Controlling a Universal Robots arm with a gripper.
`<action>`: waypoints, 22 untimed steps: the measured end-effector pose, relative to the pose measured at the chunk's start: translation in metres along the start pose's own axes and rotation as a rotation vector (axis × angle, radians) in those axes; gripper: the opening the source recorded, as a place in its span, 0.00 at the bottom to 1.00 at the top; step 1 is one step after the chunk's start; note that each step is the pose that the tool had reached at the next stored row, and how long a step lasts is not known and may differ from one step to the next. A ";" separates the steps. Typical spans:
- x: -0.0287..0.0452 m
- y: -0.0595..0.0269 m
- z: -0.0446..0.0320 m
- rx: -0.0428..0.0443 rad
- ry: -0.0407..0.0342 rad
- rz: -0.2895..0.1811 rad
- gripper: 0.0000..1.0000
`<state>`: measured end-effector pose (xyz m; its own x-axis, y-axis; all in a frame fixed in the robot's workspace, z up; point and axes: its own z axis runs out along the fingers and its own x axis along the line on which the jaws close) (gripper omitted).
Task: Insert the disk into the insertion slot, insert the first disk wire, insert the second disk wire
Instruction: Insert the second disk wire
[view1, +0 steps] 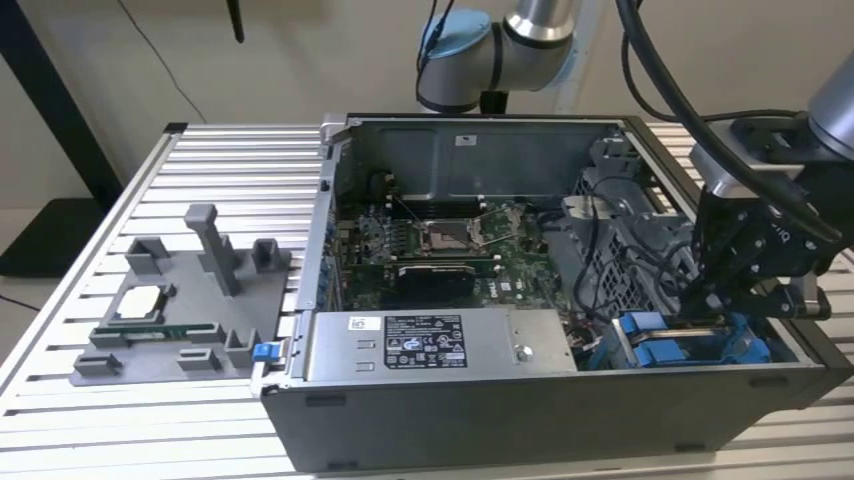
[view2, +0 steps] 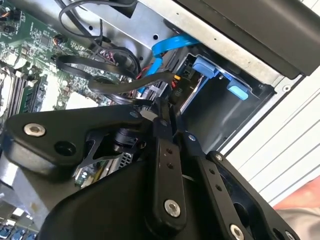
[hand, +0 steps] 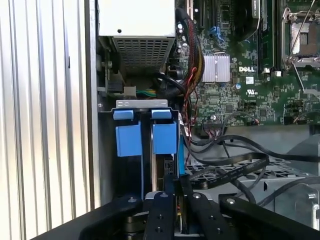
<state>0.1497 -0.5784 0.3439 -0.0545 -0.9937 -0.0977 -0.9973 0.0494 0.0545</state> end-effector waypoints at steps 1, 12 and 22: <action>0.0001 0.0000 0.0004 0.0001 -0.0002 0.001 0.00; 0.0005 -0.0002 0.0038 0.0004 -0.0003 0.002 0.00; 0.0011 -0.0004 0.0069 0.0001 -0.0055 0.002 1.00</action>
<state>0.1497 -0.5789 0.3369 -0.0568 -0.9931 -0.1031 -0.9972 0.0513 0.0546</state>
